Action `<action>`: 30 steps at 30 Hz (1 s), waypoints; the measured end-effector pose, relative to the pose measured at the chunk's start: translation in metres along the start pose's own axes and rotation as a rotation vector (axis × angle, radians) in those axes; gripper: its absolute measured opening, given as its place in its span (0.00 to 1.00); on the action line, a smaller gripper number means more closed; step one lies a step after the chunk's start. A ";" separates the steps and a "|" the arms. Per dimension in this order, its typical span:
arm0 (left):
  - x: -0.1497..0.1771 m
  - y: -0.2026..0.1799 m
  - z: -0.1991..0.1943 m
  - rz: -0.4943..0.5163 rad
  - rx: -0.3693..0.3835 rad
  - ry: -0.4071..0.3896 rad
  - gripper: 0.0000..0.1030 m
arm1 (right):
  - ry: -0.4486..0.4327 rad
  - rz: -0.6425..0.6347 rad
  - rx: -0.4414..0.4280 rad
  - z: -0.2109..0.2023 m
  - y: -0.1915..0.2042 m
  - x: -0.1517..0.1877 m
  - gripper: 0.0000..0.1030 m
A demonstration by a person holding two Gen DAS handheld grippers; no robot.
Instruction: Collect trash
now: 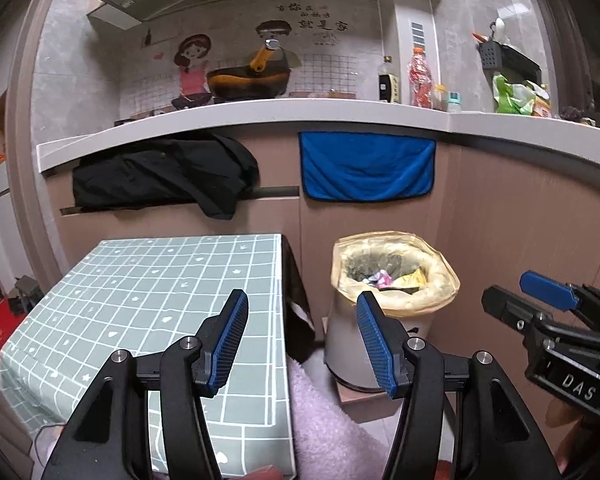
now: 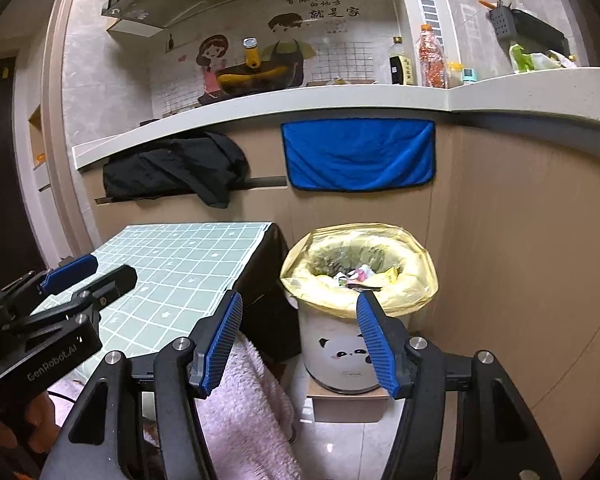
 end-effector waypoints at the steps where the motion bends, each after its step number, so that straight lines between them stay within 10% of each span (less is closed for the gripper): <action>1: 0.000 0.001 -0.001 -0.001 -0.007 -0.003 0.56 | 0.000 -0.003 0.000 0.000 0.001 0.001 0.55; 30: 0.005 0.007 -0.003 -0.022 -0.055 0.024 0.56 | 0.006 -0.019 -0.018 0.000 0.008 0.004 0.55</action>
Point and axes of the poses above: each gripper's, at about its wrist camera, not at the fingertips, and z roughly the way its jaws point, y to its left, x to its underside, the point moved 2 cm from there along z, roughly the way its jaws point, and after that the axes turned 13 degrees about -x, right-handed, at the moved point
